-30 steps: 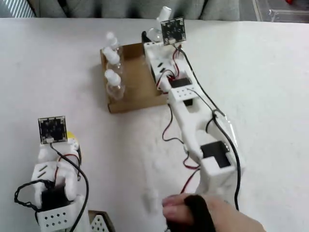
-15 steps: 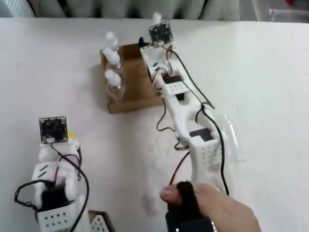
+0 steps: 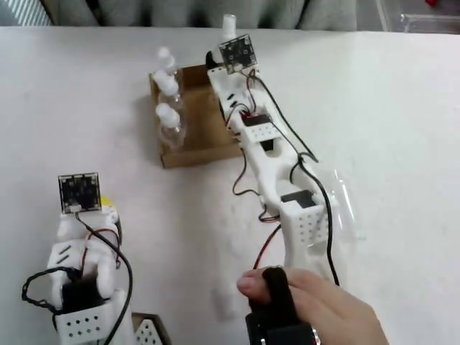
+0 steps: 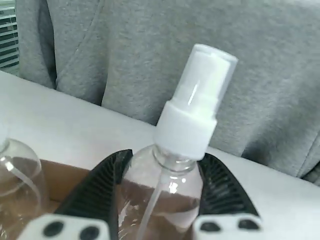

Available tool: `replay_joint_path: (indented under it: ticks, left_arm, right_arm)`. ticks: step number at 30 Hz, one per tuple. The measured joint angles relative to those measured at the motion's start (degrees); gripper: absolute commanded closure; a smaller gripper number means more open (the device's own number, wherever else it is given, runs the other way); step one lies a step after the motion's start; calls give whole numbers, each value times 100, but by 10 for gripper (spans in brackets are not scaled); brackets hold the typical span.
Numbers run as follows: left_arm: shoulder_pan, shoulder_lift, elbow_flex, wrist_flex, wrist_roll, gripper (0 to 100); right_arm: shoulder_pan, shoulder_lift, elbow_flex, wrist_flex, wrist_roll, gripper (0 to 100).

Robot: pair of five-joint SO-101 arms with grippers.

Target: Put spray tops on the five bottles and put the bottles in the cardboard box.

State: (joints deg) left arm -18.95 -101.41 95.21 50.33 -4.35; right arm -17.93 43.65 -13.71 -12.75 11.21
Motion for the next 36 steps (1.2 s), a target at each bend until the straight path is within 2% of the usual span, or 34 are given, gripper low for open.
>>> replay_joint_path:
  ticks: [16,21,36]
  left_arm:
    - [0,0,132,-211,0,973]
    - [0,0,132,-246,0,973]
    - [0,0,132,-264,0,973]
  right_arm:
    - [0,325,-9,-360,44,982]
    - [0,334,-9,-360,668,982]
    - [0,334,-9,-360,615,976]
